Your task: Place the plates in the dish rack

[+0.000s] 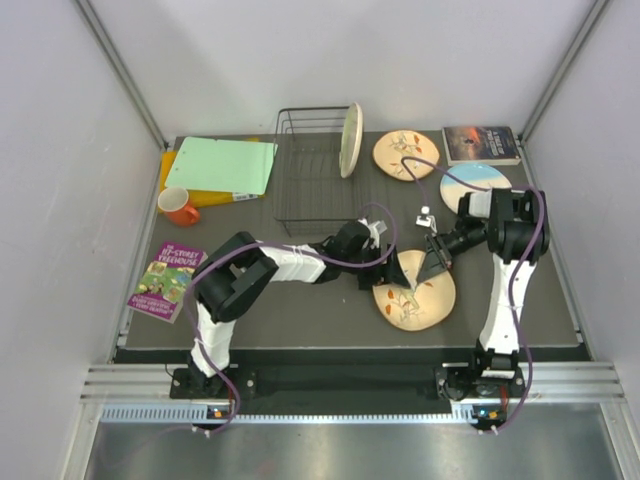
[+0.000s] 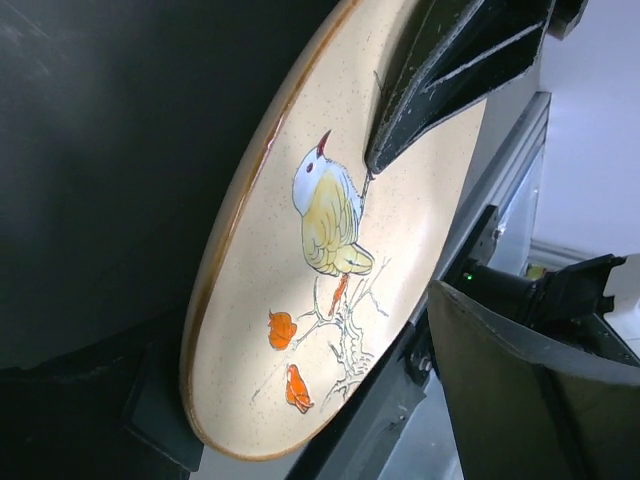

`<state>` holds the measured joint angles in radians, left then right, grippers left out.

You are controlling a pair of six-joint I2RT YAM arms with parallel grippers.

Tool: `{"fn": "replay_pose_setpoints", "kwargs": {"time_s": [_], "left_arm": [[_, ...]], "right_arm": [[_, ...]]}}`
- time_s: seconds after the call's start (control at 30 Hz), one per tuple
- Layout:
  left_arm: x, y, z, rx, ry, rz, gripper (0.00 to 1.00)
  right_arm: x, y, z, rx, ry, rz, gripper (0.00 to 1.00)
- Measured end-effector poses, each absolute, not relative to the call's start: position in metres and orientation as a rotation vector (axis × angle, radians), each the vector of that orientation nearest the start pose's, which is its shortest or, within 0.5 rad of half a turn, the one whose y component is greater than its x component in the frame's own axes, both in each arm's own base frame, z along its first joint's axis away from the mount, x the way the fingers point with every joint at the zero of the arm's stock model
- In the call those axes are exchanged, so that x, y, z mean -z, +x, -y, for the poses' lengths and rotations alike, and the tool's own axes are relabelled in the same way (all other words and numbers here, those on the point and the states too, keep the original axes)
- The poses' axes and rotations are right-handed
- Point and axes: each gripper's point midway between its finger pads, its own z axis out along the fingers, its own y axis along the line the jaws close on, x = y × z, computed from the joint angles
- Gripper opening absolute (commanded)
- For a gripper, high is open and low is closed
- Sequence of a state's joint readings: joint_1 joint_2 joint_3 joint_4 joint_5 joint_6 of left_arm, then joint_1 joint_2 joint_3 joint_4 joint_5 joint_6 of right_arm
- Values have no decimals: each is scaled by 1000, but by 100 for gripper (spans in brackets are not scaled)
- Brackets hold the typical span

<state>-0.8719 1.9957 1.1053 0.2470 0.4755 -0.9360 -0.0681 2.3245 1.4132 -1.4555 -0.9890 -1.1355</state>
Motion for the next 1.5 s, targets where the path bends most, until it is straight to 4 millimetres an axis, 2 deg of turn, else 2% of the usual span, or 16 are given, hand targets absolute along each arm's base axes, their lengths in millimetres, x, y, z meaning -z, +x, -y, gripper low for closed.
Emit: {"fn": "replay_pose_setpoints", "kwargs": {"time_s": [0.1,0.23,0.3,0.37,0.43,0.53,0.67,0.73,0.87,0.9,1.0,1.1,1.2,1.33,1.4,1.5], "left_arm": [[-54,234,431,1347,309,-2551,84],[-67,249,385,1250,427,-2528,84],[-85,254,360,1207,528,-2481,83],[-106,257,342,1179,625,-2412,83],[-130,250,328,1151,756,-2335,83],[-172,235,320,1135,939,-2179,81],[-224,228,308,1091,1051,-1967,79],[-250,238,295,1036,1022,-1918,76],[-284,295,246,831,818,-1890,40],[-288,310,228,776,750,-1897,4],[-289,342,177,623,548,-1930,0],[-282,357,137,503,352,-1954,0],[-272,359,111,416,185,-1962,0],[-255,367,92,340,15,-1993,0],[-248,374,85,313,-65,-2003,0],[-232,380,77,301,-163,-2021,0]], "right_arm": [[-22,252,-109,-1772,-797,-2516,0],[-29,261,-92,-1683,-770,-2536,0],[-40,276,-80,-1558,-819,-2524,0],[-60,305,-64,-1354,-907,-2476,0],[-88,343,-50,-1125,-986,-2387,0],[-149,389,-39,-885,-999,-2250,0],[-228,418,-38,-774,-917,-2134,0],[-261,425,-42,-767,-833,-2103,0],[-309,420,-56,-760,-677,-2085,0],[-322,423,-60,-764,-621,-2077,0],[-367,447,-73,-708,-473,-2011,0],[-407,466,-100,-553,-441,-1909,0],[-436,471,-171,-413,-479,-1788,0],[-440,462,-264,-244,-546,-1684,0],[-440,468,-304,-189,-556,-1639,0],[-432,494,-327,-94,-496,-1583,0]]}}
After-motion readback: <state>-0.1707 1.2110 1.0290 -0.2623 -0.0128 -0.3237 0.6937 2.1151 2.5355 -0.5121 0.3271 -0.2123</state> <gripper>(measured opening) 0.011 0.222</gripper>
